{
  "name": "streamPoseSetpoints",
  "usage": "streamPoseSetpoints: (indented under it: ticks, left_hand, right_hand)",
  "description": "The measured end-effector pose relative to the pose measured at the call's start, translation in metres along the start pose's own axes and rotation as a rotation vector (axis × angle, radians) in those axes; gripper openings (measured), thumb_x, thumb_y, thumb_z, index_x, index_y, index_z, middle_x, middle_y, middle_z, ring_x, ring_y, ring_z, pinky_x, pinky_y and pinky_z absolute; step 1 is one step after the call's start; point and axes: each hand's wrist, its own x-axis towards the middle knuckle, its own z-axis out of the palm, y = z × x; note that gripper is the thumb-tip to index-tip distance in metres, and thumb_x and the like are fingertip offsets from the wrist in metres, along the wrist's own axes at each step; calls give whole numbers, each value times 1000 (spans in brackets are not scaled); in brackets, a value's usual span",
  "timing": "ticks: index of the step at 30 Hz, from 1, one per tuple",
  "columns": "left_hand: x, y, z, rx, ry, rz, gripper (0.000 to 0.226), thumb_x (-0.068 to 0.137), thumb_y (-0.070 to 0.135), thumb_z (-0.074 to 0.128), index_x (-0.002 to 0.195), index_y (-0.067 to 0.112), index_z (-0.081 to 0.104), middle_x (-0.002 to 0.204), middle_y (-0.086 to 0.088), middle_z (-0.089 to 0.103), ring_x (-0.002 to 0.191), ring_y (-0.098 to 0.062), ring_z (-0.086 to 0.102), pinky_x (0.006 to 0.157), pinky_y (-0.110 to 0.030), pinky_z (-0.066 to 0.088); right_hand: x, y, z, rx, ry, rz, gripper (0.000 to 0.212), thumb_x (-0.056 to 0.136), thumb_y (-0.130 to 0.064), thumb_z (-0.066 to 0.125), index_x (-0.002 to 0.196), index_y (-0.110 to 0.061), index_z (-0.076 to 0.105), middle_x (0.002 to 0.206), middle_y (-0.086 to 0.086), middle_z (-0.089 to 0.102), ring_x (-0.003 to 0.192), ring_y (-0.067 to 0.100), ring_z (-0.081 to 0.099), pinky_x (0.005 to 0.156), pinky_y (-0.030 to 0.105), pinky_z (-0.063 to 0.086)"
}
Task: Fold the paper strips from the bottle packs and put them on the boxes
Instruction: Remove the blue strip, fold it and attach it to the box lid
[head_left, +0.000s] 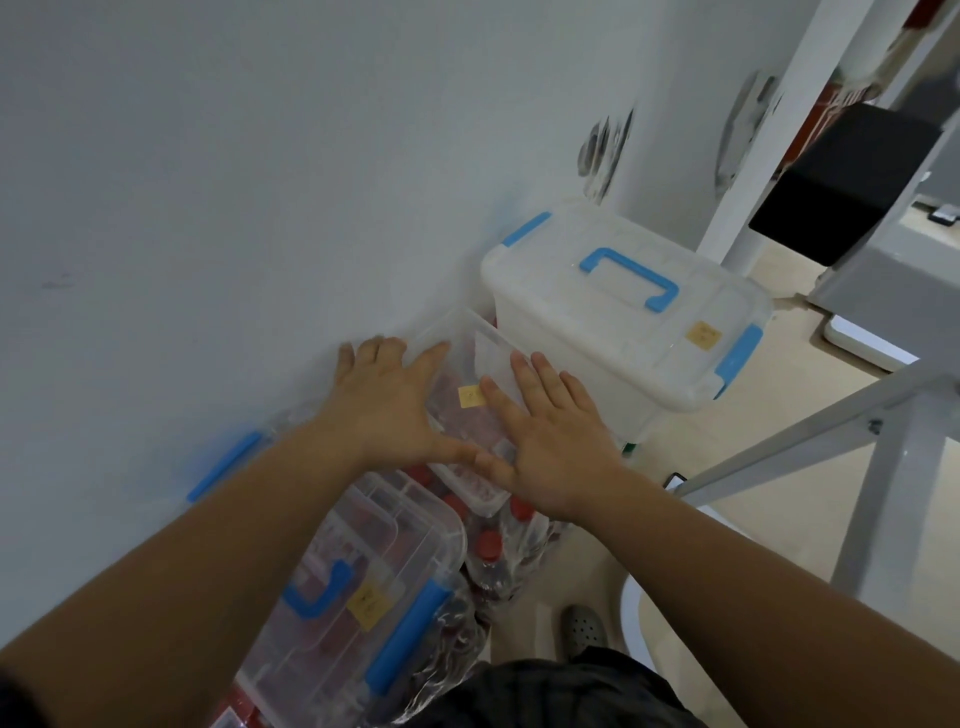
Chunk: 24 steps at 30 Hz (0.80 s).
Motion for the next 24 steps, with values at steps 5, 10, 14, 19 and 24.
streamPoseSetpoints:
  ticks: [5,10,14,19,24]
  left_hand:
    - [25,6,-14,-138,-29,180,131,55,100,30,158,28,-7,166,4,-18,154,-17,-8,125,-43,6]
    - [38,-5,5,-70,-91,165,144,45,104,36,158,25,-7,165,9,-18,154,-19,4,124,-42,15]
    - [42,-3,5,-80,-79,155,145,42,107,23,158,25,-5,166,7,-16,154,-19,4,125,-41,12]
    - [44,10,-2,-2,-41,83,141,44,106,8,158,25,4,168,3,-4,154,-23,1,124,-50,3]
    - [26,17,-5,15,72,31,122,61,97,-5,158,24,1,168,2,-6,154,-22,-8,124,-51,-2]
  right_hand:
    - [-4,0,0,30,-14,4,90,85,-84,2,159,-35,-13,167,8,-25,154,27,-26,126,49,-9]
    - [-4,-1,-4,47,-15,-8,97,78,-85,-5,160,-33,-11,168,9,-23,154,27,-25,126,48,-10]
    - [-1,-2,-7,80,-23,-10,101,74,-85,-6,160,-33,-9,168,8,-22,154,26,-25,126,48,-11]
    - [1,0,-7,34,-23,-24,89,87,-84,8,159,-35,-11,168,9,-21,154,27,-24,126,49,-11]
    - [1,-1,-12,59,16,-83,87,92,-78,17,161,-28,-2,170,14,-12,156,31,-16,126,51,-10]
